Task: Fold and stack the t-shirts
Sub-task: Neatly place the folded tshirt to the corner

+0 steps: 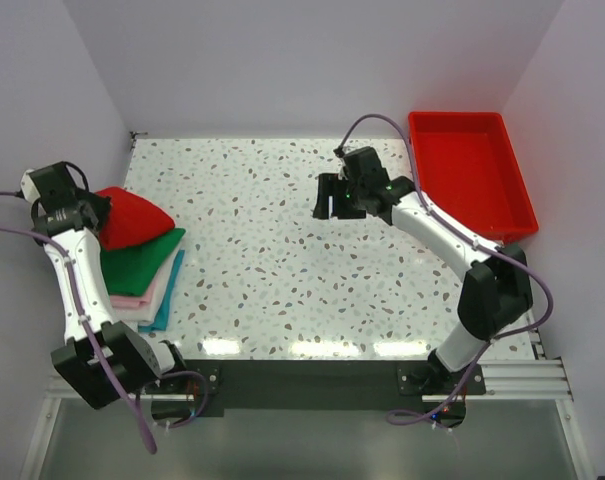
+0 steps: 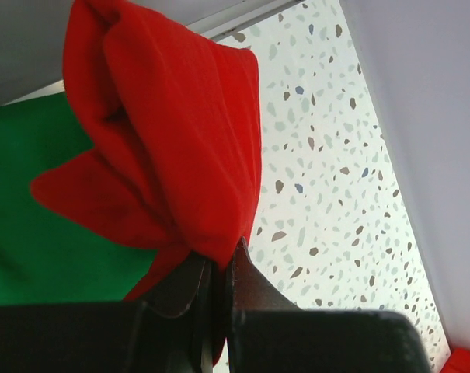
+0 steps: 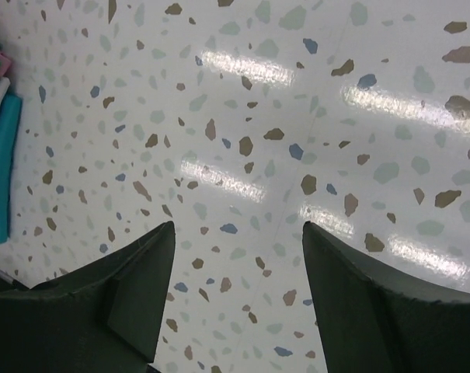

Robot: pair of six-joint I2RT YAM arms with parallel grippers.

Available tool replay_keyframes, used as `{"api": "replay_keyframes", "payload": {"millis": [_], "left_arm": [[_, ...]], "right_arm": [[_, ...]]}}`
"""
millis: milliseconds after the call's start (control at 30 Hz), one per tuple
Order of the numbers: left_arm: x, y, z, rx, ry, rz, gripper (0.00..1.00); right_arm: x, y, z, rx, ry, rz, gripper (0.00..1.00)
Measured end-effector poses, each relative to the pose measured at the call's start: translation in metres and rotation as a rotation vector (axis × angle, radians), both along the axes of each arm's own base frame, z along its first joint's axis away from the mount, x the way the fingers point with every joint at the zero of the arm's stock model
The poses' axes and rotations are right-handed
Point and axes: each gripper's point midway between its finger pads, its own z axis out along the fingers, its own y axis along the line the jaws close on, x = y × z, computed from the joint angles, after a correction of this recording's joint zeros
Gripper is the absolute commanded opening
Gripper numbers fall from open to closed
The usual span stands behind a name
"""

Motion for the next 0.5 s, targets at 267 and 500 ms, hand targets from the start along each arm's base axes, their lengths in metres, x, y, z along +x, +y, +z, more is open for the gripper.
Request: {"api": "replay_keyframes", "payload": {"millis": [267, 500], "left_arm": [[-0.071, -0.025, 0.004, 0.086, -0.046, 0.033, 1.0], [-0.088, -0.053, 0.056, 0.208, -0.241, -0.092, 1.0]], "right_arm": [[-0.034, -0.006, -0.013, -0.027, 0.025, 0.03, 0.78], [-0.043, -0.013, 0.012, -0.019, -0.05, 0.023, 0.99]]}}
